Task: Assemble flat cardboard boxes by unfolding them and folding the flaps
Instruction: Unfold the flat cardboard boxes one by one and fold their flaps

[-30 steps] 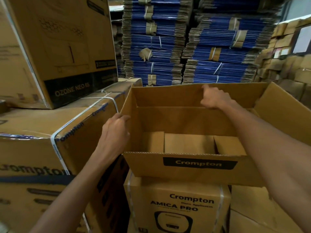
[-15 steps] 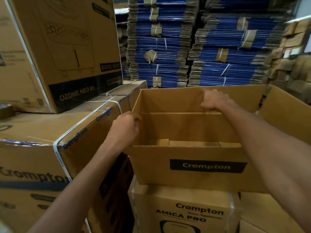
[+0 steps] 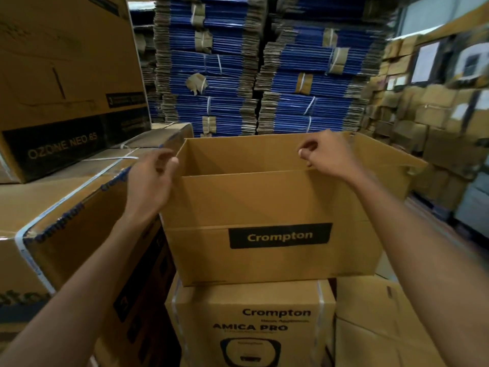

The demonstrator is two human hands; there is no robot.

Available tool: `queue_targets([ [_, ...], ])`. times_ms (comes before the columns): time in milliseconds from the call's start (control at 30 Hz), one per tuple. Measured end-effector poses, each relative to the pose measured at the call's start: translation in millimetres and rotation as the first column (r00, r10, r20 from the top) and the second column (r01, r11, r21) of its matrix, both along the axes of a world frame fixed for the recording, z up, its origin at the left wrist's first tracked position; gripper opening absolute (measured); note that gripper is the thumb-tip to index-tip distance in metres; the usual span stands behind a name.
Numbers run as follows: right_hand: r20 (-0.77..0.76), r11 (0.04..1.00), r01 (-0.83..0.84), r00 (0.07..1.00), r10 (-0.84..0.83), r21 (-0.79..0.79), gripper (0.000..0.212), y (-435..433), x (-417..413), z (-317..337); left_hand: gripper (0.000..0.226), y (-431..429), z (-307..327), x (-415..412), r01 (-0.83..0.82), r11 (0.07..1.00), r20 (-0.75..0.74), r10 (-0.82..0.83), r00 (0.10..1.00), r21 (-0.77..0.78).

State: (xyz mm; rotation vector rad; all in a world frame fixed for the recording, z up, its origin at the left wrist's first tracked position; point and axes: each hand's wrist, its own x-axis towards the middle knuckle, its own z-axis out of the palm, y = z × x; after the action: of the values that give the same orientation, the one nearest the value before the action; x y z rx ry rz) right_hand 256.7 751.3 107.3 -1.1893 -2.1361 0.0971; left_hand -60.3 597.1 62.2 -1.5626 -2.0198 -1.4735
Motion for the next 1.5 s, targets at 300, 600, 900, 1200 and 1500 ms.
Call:
queue_targets([
  [300, -0.410, 0.935, 0.294, 0.892, -0.192, 0.201, 0.054, -42, 82, -120, 0.072, -15, -121, 21, 0.109, 0.977, 0.704, -0.207, 0.679, 0.182],
  [600, -0.576, 0.921, 0.319, 0.720, -0.388, -0.222, 0.087, -45, 118, -212, 0.110, -24, -172, 30, 0.293, 0.956, 0.799, -0.201, 0.567, 0.033],
  [900, -0.515, 0.775, 0.115, 0.686, -0.514, -0.621, 0.067, -26, 137, -255, 0.080, -15, -213, 26, 0.402, 0.903, 0.877, -0.064, 0.475, -0.152],
  [1200, -0.605, 0.855, 0.084, 0.671, -0.429, -0.512, 0.066, -18, 146, -230, 0.089, -12, -192, 18, 0.377, 0.918, 0.857, -0.090, 0.508, -0.127],
  [1500, -0.646, 0.926, 0.051, 0.702, -0.299, -0.373, 0.072, -7, 155, -140, 0.081, -2, -109, -10, 0.308, 0.950, 0.762, -0.231, 0.605, 0.043],
])
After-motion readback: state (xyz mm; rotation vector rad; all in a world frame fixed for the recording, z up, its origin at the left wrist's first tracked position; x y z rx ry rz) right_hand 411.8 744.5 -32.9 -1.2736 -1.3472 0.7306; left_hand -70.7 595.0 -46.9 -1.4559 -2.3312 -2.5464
